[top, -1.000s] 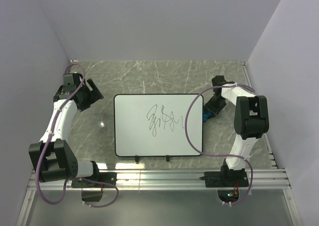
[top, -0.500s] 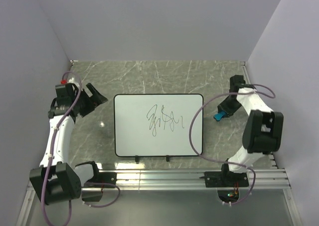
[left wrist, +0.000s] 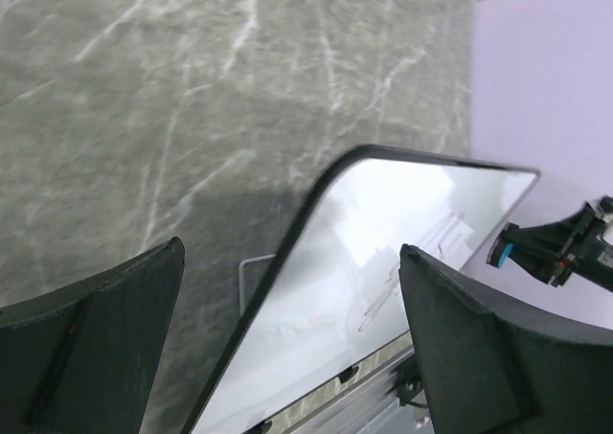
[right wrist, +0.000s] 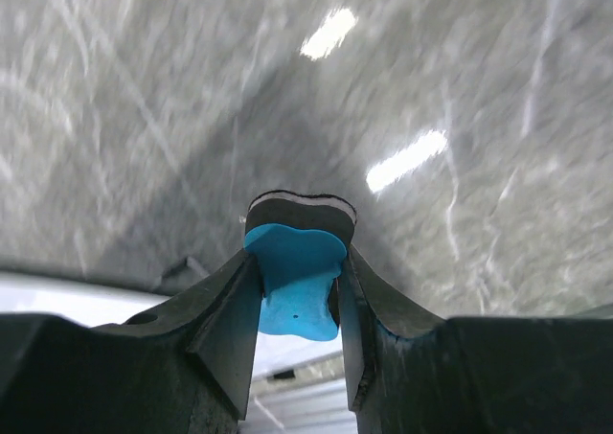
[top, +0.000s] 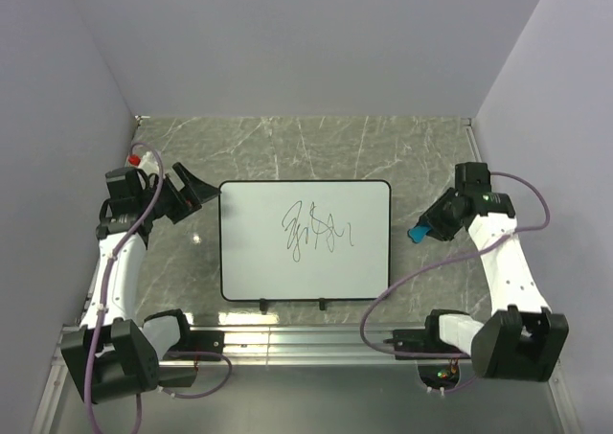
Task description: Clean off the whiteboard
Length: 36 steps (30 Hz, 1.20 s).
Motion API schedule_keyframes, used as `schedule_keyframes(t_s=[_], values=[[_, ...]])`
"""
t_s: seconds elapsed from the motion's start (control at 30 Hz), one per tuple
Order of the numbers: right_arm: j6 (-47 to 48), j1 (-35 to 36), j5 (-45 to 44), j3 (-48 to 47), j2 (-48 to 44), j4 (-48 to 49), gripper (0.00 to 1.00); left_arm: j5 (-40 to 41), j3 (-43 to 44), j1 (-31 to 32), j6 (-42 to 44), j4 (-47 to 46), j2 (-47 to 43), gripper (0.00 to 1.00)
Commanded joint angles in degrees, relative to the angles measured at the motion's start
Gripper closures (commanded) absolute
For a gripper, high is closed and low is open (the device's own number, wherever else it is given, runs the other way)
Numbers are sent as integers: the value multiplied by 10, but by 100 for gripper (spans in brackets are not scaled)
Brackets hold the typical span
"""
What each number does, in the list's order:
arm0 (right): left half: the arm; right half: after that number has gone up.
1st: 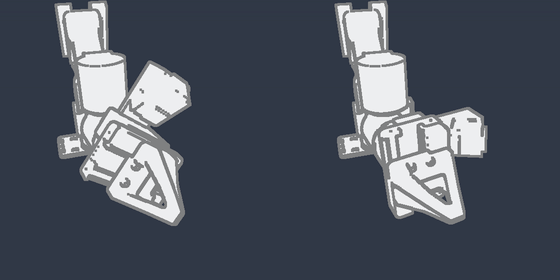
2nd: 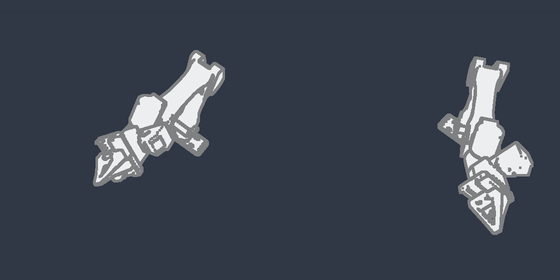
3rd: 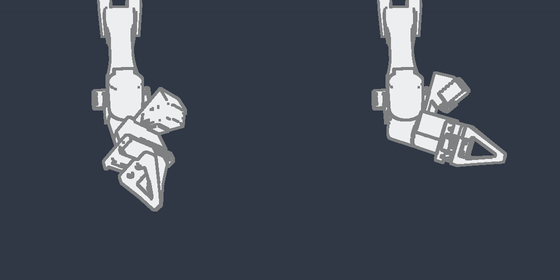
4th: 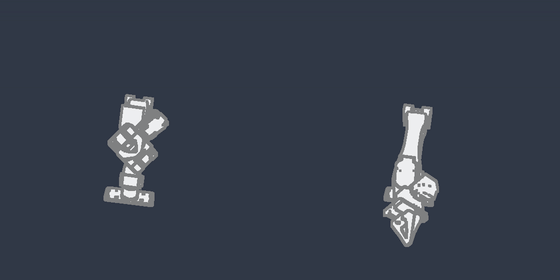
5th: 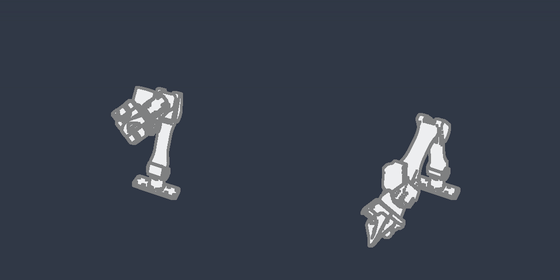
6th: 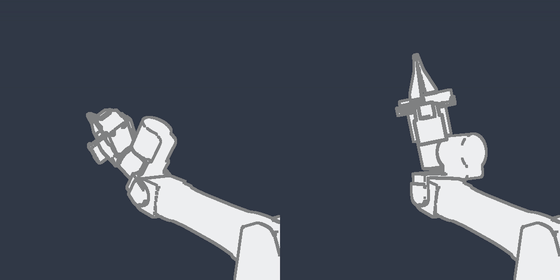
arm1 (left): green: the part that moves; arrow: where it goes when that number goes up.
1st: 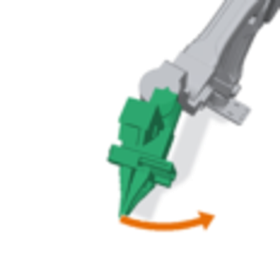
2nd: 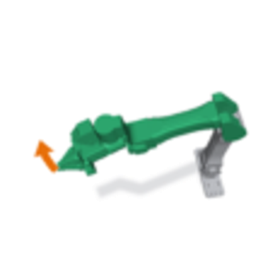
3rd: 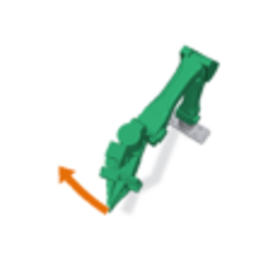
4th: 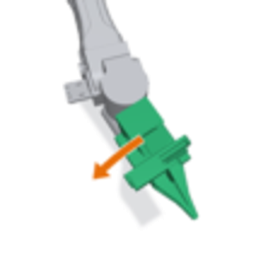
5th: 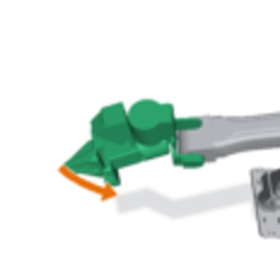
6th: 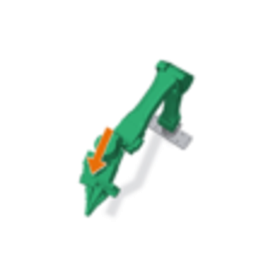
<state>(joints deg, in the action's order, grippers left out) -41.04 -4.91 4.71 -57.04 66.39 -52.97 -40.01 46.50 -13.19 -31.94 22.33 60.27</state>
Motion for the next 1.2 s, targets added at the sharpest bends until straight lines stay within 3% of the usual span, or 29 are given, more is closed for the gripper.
schedule_keyframes(t_s=[0.0, 0.17, 0.4, 0.6, 0.7, 0.83, 1.17], values=[[-9, 13, 35, 26, -41, -22, 100, -78, -23, -1, 7, -68, -28, 1], [-16, 30, 50, 36, -85, -49, 100, -142, -50, 2, -6, -113, -42, 1], [-29, 33, 40, -31, -132, -98, 100, -120, -102, 3, -69, -210, -32, 6], [-42, 33, 35, -119, -137, -125, 100, -75, -117, 15, -95, -219, -20, 13], [-44, 33, 50, -154, -132, -107, 100, -57, -125, 19, -87, -211, -23, 19], [-41, 46, 106, -156, -130, -10, 100, -63, -135, 35, -106, -216, -20, 19], [-40, 260, 8, -236, -18, 41, 100, -16, -184, 99, -131, -219, -55, 26]])
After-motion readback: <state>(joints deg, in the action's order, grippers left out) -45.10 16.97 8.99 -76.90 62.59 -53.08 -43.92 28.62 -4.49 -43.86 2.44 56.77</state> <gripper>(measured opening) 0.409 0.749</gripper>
